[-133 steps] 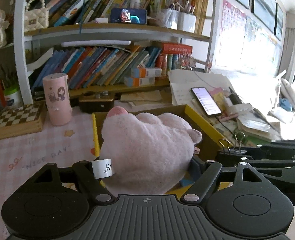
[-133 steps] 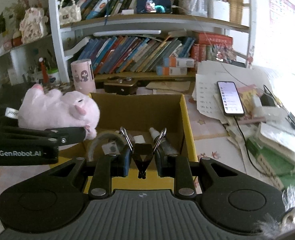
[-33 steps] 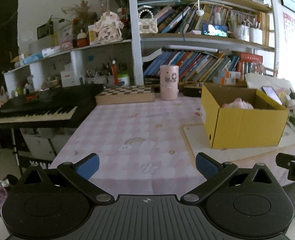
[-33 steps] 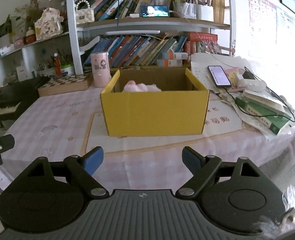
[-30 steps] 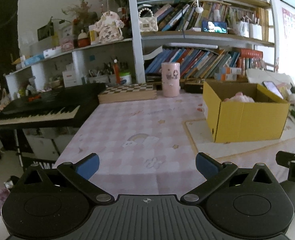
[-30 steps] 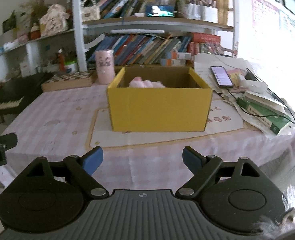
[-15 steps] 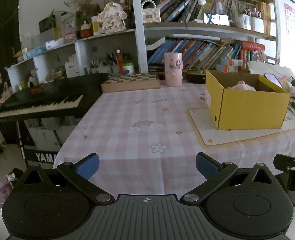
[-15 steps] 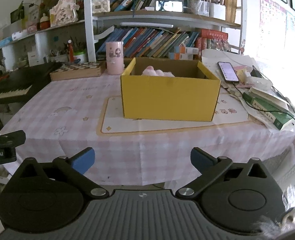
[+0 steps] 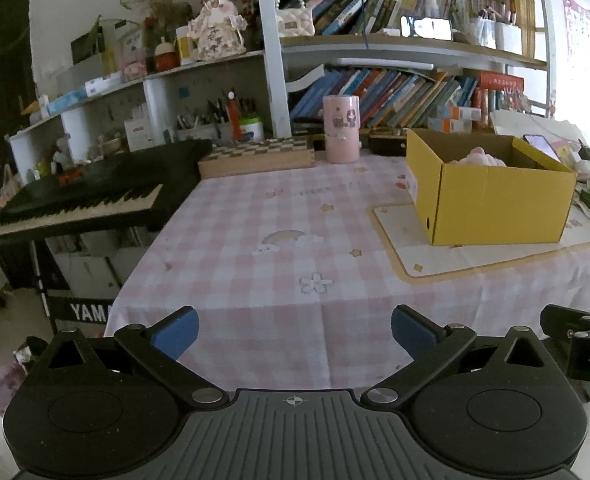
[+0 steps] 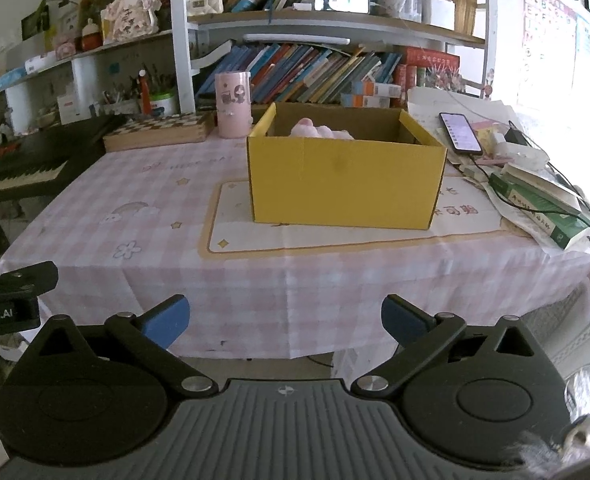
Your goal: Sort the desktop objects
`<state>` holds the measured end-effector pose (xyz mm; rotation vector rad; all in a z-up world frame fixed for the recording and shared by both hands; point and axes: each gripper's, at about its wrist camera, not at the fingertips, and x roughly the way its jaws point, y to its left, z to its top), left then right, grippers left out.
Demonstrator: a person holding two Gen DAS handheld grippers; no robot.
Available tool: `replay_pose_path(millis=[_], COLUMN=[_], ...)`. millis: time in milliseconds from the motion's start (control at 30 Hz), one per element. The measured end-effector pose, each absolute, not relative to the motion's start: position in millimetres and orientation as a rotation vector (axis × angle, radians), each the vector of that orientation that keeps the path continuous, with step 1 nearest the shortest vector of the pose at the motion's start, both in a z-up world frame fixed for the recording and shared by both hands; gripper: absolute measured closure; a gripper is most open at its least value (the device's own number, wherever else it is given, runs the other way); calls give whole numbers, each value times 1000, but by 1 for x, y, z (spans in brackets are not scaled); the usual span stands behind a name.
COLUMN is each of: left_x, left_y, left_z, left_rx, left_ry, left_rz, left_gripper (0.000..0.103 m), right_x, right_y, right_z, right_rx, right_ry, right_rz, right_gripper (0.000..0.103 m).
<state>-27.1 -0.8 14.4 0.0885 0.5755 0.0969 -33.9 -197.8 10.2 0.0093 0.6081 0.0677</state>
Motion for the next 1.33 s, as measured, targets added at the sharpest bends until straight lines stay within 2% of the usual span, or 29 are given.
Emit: replay_pose_path(millis=[1333], left_x=[-21], left_y=[-1], left_z=[11], left_rx=[45], left_ry=[596], left_rz=[87], left_gripper=[0], right_x=[-30], right_y=[-204], right_z=[6], right_rx=[18], right_ry=[628], right_rz=[56], right_gripper=[0])
